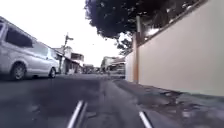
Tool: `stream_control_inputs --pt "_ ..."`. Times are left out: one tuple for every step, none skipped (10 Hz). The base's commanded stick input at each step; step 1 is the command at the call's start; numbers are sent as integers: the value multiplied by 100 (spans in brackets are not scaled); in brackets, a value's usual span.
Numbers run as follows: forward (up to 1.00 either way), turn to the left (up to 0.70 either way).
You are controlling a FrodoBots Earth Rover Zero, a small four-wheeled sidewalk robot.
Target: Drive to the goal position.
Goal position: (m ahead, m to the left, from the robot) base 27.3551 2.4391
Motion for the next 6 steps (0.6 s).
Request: stream_control_inputs --pt "100 0" --pt "100 0" --pt "100 0" --pt "100 32" --pt "100 40" --pt "100 9"
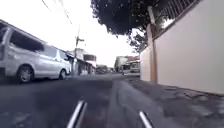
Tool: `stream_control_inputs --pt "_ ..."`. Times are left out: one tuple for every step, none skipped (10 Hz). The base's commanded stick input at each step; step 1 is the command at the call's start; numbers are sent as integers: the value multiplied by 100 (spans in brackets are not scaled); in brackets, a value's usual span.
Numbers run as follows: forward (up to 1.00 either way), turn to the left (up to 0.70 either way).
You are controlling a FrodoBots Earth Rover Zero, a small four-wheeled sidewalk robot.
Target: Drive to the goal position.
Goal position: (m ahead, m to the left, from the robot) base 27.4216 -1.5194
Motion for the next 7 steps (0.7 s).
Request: stream_control_inputs --pt "100 13" --pt "100 9" --pt "100 0" --pt "100 15" --pt "100 40" --pt "100 40" --pt "100 40"
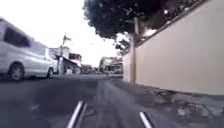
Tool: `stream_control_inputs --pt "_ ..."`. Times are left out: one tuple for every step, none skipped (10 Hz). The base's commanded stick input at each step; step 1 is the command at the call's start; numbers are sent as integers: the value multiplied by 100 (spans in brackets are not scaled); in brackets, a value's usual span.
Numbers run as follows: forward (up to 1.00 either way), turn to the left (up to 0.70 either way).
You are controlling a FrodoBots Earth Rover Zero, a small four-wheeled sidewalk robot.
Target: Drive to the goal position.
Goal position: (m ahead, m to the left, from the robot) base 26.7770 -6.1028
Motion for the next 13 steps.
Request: stream_control_inputs --pt "100 40" --pt "100 40" --pt "100 38" --pt "100 5" --pt "100 -24" --pt "100 38" --pt "100 12" --pt "100 -25" --pt "100 -10" --pt "100 25" --pt "100 24" --pt "100 -25" --pt "100 -40"
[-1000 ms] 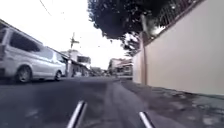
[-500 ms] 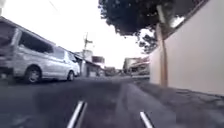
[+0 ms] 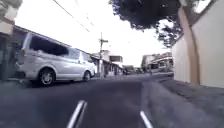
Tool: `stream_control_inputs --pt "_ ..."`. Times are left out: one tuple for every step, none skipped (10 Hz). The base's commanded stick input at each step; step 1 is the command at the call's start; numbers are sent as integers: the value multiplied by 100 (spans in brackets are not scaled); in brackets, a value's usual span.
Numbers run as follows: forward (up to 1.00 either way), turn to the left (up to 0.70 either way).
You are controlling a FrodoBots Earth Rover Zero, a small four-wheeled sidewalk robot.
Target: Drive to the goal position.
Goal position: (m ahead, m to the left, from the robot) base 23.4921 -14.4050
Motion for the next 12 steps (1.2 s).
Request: stream_control_inputs --pt "100 -40" --pt "100 -40" --pt "100 -40" --pt "100 -40" --pt "100 -40" --pt "100 -40" --pt "100 -40" --pt "100 -40" --pt "100 -40" --pt "100 -40" --pt "100 -40" --pt "100 -40"
